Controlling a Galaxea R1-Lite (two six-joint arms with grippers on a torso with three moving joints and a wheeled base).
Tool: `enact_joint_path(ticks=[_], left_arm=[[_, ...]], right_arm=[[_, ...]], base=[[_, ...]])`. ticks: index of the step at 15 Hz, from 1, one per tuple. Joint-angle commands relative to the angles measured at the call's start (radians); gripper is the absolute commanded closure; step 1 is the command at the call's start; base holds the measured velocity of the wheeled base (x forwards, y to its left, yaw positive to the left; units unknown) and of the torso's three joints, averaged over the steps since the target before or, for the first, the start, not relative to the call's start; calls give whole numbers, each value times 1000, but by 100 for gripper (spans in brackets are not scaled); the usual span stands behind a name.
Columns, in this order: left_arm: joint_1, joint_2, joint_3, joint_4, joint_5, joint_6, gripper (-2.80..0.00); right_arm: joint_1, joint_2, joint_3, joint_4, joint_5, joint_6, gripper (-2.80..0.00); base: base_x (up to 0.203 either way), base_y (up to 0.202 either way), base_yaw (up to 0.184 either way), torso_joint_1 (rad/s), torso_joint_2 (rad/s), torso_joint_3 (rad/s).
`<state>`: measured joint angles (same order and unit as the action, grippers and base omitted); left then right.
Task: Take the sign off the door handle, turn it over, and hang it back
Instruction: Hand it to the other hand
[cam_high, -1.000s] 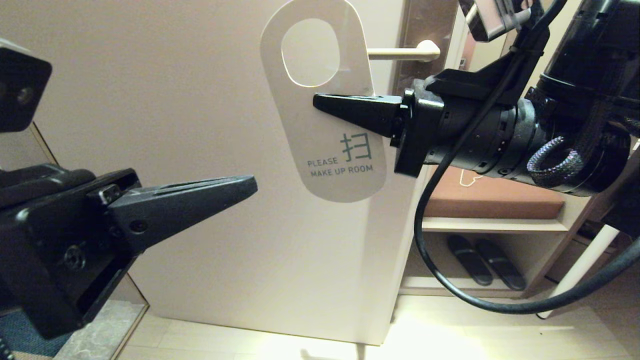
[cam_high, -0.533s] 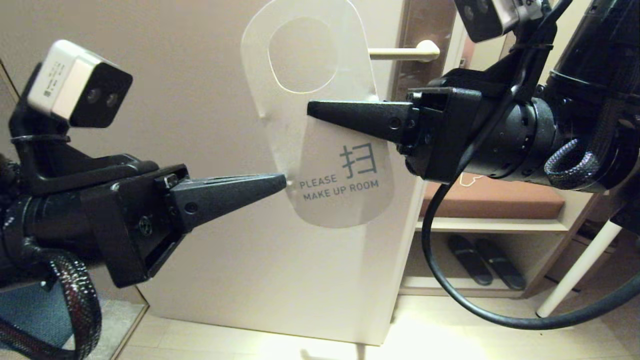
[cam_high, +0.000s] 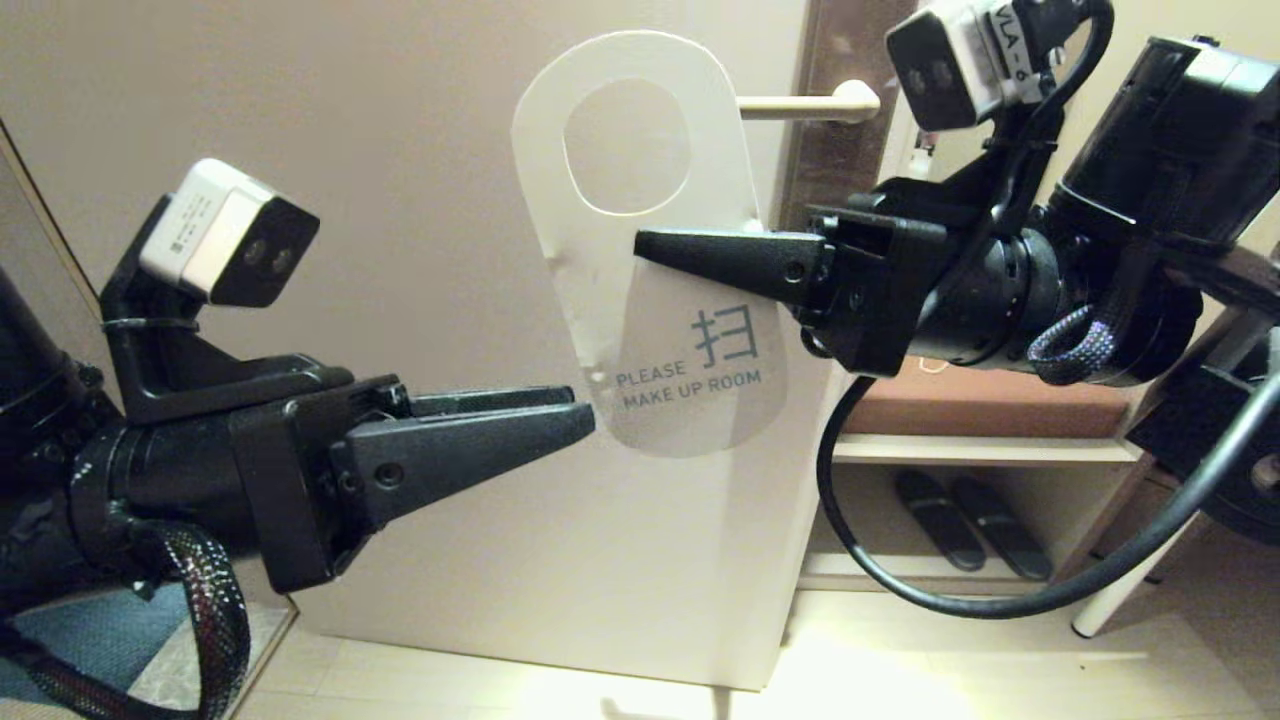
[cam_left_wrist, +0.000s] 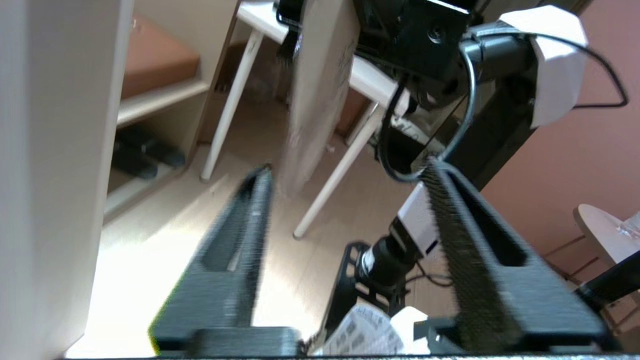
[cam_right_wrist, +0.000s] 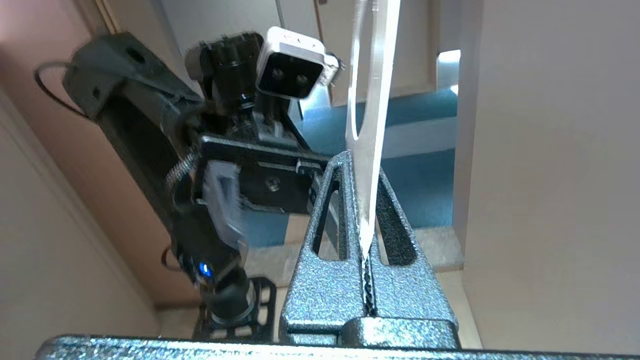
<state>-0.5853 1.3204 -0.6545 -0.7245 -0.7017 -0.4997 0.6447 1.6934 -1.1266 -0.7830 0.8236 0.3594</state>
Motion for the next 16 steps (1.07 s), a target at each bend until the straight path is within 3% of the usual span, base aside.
enact_joint_path(ticks=[1,3,7,10,13,16], left_arm=[[2,-3,22,-4,-4,-3,-280],[2,3,26,-5,-3,-2,-280],[1,55,-18,-26,-3,-3,-280],[-3,131,-48,-122,-3,-5,-280],[-33,182,-94,-189,-2,-71,-280],[-48,206,-109,-205,-2,-76,-280]], right_arm=[[-54,2,46,-35,32,2,0],[-107,-4,69,-66,81,3,0],[-112,-5,67,-68,85,20,0],[-111,-3,57,-70,83,49,0],[-112,10,29,-70,83,53,0],[-112,26,-5,-70,83,65,0]], base=[[0,0,0,0,0,0],[0,0,0,0,0,0],[0,0,0,0,0,0],[0,0,0,0,0,0],[0,0,0,0,0,0],[0,0,0,0,0,0]])
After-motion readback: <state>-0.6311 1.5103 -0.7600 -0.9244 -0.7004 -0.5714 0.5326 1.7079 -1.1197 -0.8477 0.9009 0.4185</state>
